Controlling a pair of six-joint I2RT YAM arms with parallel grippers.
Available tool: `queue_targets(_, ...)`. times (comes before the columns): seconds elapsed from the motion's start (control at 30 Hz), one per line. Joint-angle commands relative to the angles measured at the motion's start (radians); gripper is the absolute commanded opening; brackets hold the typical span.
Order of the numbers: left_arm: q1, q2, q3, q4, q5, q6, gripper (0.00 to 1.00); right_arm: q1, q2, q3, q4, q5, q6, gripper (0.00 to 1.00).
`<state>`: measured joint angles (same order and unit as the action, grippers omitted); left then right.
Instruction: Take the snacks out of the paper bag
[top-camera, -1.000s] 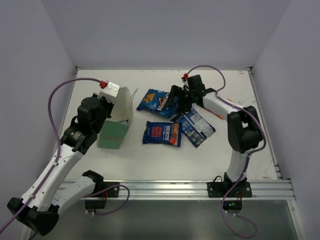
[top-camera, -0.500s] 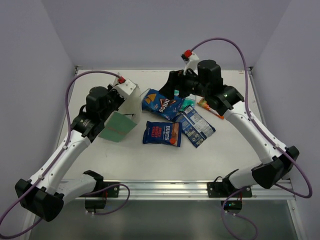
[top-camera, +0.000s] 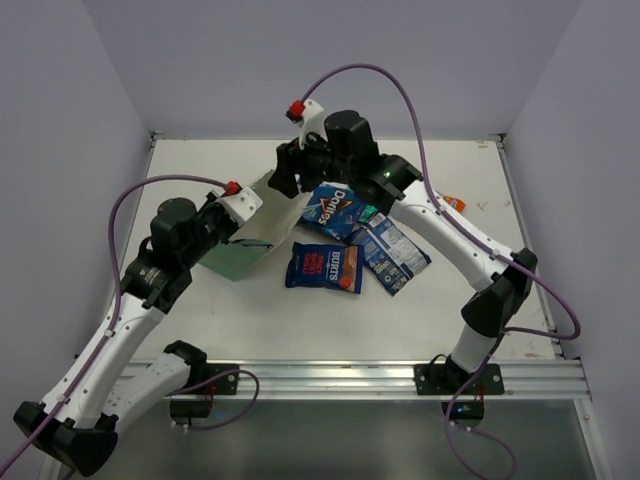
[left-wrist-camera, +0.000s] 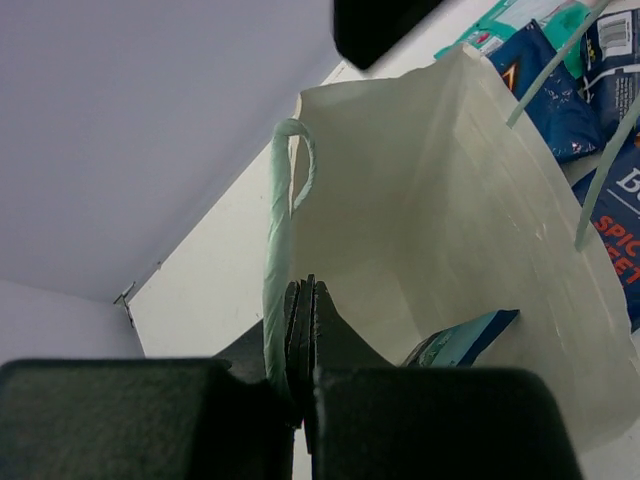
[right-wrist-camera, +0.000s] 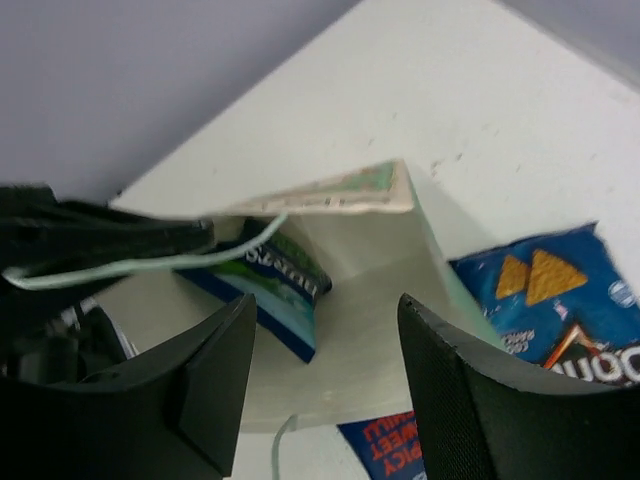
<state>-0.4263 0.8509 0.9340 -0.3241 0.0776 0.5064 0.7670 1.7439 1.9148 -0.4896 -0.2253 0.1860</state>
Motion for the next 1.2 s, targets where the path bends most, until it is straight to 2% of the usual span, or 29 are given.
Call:
queue_targets(0.0,0.004,-0.029,-0.009,-0.016,-0.009,-0.020,0.00,0.060,-0.006,-0.158,0.049,-0.006,-0.046,0.61)
queue_targets(0.2,0.003,-0.018,0.000,-0.001,-0.021,-0.020,0.00,0.166,-0.118,-0.501,0.262,0.021,0.036,0.58)
queue_targets(0.4,0.003,-0.033,-0.035,0.031,-0.016,-0.020,0.00,0.299,-0.152,-0.661,0.416,0.052,0.150,0.58)
queue_targets(0.53,0.003,-0.039,-0.046,0.023,0.007,-0.019,0.00,0.383,-0.135,-0.668,0.457,0.058,0.176,0.61)
queue_targets(0.83,0.003,-0.114,-0.080,-0.115,0.062,-0.066,0.00,0.384,-0.109,-0.623,0.485,0.185,0.168,0.62)
queue_targets(0.93,0.004,-0.136,-0.087,-0.139,0.056,-0.092,0.00,0.371,-0.070,-0.620,0.557,0.213,0.123,0.61)
queue_targets(1.17,0.003,-0.148,-0.087,-0.142,0.059,-0.109,0.00,0.325,0.002,-0.651,0.761,0.150,-0.052,0.63)
